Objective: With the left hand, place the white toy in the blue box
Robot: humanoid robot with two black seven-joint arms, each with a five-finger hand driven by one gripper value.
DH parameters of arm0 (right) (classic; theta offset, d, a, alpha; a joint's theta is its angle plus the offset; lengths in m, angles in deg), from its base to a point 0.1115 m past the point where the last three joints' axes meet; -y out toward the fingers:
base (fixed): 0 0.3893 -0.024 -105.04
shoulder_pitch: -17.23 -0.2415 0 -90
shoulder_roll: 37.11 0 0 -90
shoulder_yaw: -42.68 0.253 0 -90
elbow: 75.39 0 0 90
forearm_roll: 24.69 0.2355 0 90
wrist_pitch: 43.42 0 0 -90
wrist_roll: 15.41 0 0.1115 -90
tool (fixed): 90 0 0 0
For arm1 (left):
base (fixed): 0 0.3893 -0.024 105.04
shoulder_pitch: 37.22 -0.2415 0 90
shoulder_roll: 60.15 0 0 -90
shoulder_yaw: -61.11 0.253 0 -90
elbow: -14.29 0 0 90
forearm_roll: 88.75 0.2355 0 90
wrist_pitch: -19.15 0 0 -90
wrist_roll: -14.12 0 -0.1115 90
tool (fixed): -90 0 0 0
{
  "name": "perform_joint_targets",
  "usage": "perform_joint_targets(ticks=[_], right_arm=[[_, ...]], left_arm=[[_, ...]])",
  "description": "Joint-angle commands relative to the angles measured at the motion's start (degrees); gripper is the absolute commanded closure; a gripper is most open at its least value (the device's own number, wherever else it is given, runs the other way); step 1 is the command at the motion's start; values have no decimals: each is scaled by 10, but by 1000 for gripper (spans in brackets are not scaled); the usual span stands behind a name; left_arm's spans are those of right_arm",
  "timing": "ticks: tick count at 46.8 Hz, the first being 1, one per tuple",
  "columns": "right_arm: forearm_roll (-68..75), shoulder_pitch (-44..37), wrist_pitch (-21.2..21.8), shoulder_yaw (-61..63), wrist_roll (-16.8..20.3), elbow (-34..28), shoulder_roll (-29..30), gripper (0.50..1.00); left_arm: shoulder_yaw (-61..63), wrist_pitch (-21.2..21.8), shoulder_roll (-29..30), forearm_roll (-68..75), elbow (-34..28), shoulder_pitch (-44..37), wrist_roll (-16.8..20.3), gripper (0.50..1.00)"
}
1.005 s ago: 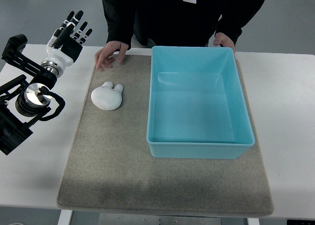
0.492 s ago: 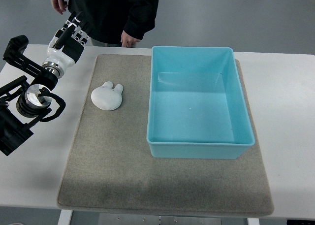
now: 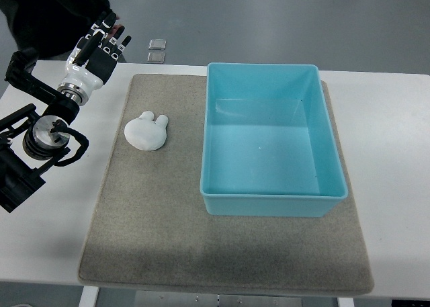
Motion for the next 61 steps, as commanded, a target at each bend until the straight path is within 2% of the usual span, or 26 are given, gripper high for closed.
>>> perform_joint_targets(ticks=[1,12,21,46,61], right_arm=[[0,0,0,0,0,0,0,564],[0,0,0,0,0,0,0,564],[0,0,0,0,0,0,0,564],[0,0,0,0,0,0,0,564],[0,0,0,0,0,0,0,564]], left_arm=[[0,-3,0,1,-1,1,0,501],[2,-60,1,1,-10,-1,0,501],[3,-79,0,1,-19,-4,0,501],[4,-81,-4,12,-47,0,0,501],[4,-81,6,176,-44,-2,8,504]])
